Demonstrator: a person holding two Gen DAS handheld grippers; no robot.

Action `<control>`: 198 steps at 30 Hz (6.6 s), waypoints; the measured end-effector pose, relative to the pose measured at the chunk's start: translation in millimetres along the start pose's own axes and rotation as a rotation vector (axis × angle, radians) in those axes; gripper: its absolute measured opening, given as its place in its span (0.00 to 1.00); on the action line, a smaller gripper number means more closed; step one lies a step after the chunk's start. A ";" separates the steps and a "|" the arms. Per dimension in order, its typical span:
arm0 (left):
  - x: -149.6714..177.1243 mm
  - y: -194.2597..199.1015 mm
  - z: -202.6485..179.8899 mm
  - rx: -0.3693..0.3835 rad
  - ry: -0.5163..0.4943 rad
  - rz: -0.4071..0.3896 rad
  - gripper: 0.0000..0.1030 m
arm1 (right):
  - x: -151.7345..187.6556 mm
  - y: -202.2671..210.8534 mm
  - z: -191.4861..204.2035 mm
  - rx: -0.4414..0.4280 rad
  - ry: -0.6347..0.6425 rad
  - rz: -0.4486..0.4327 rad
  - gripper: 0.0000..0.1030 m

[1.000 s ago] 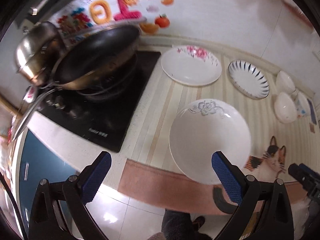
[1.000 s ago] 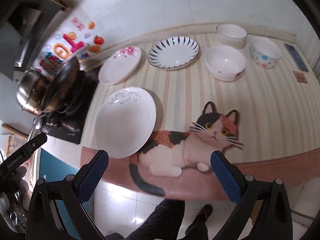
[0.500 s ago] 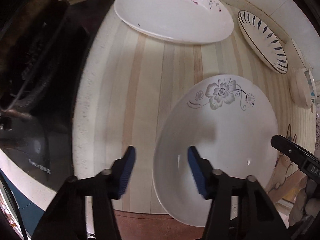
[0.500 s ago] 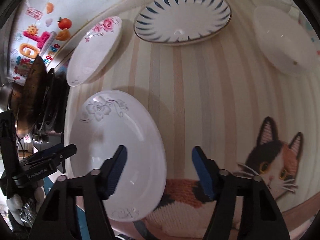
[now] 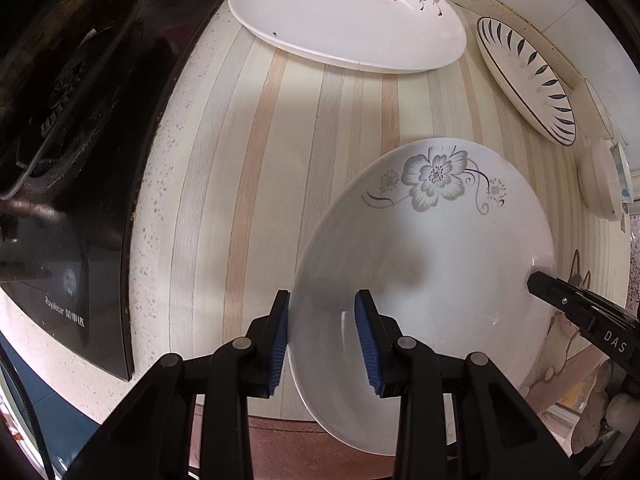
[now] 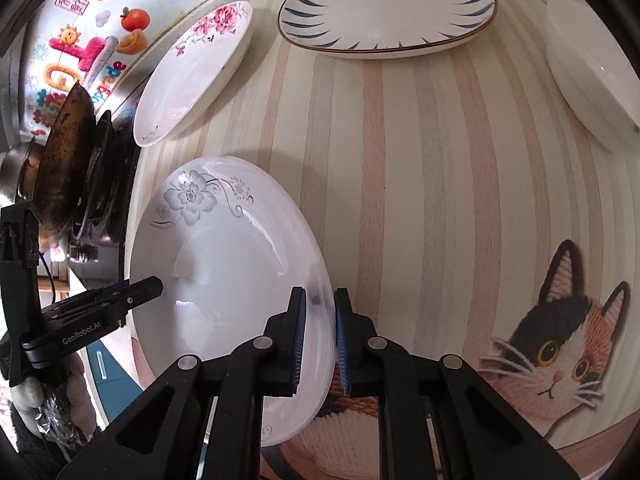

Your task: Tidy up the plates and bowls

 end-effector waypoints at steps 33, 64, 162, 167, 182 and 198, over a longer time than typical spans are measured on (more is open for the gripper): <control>2.7 -37.4 -157.1 0.028 -0.160 0.049 0.29 | 30.6 42.6 -179.6 -0.009 -0.173 -0.004 0.16; -41.8 67.4 -85.2 -0.026 0.109 -0.243 0.30 | -13.2 154.7 -144.2 -0.126 -0.057 -0.117 0.46; 33.9 -10.7 -189.7 0.017 -0.192 -0.018 0.27 | 51.4 77.1 -214.2 -0.149 -0.184 -0.150 0.16; 32.7 -18.8 -195.4 -0.004 -0.204 -0.003 0.27 | 55.7 68.3 -220.6 -0.144 -0.193 -0.132 0.16; 28.7 -43.9 -211.4 -0.028 -0.223 0.035 0.27 | 54.5 63.9 -225.7 -0.128 -0.195 -0.102 0.16; -11.5 7.7 -208.1 0.028 -0.160 -0.015 0.27 | 32.9 106.6 -228.5 -0.144 -0.177 -0.052 0.18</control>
Point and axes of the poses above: each gripper's, at about its wrist camera, not at the fingertips, and y roughly against the way its jaws point, z to its left, x to its underside, the point moved 1 cm from there along -y, roughly the way its jaws point, and after that the axes turned 15 degrees about x, right-handed, at the moved point
